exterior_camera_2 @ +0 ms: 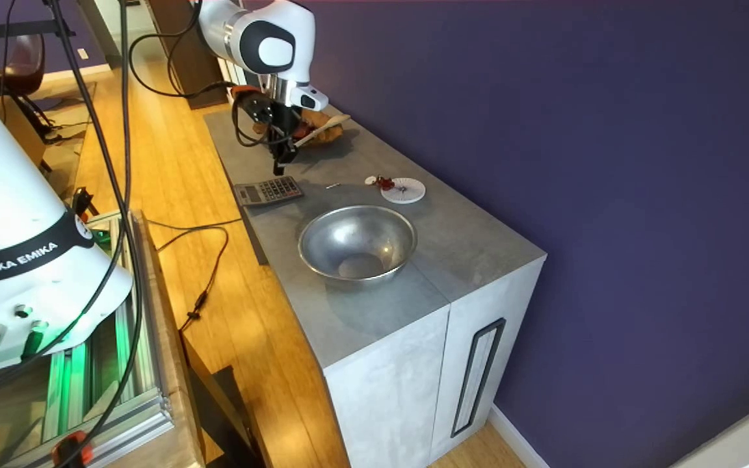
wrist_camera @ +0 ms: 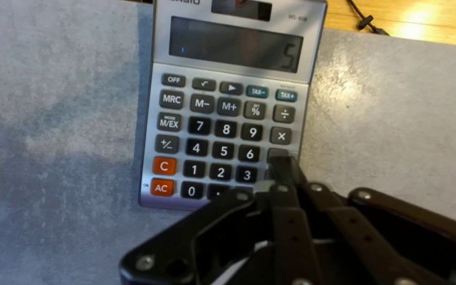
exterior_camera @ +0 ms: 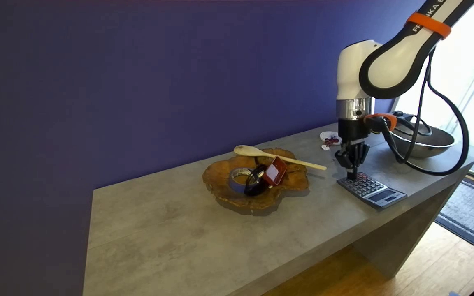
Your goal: Press four buttons on the calculator
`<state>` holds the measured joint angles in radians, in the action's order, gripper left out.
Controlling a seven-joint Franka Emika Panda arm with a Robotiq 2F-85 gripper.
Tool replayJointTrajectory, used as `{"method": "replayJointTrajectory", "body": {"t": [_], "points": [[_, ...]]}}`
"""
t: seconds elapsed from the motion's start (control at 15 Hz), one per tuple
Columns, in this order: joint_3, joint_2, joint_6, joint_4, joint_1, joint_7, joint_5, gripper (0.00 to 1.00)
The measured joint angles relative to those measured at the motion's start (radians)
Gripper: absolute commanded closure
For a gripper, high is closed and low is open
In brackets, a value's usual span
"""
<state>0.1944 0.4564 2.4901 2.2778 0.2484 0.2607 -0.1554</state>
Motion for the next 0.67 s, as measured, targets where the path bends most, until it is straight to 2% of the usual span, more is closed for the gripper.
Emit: {"method": "replayJointTrajectory", "body": {"t": [0.67], "points": [[-0.005, 0.028, 0.027, -0.005, 0.001, -0.001, 0.000, 1.00]]}}
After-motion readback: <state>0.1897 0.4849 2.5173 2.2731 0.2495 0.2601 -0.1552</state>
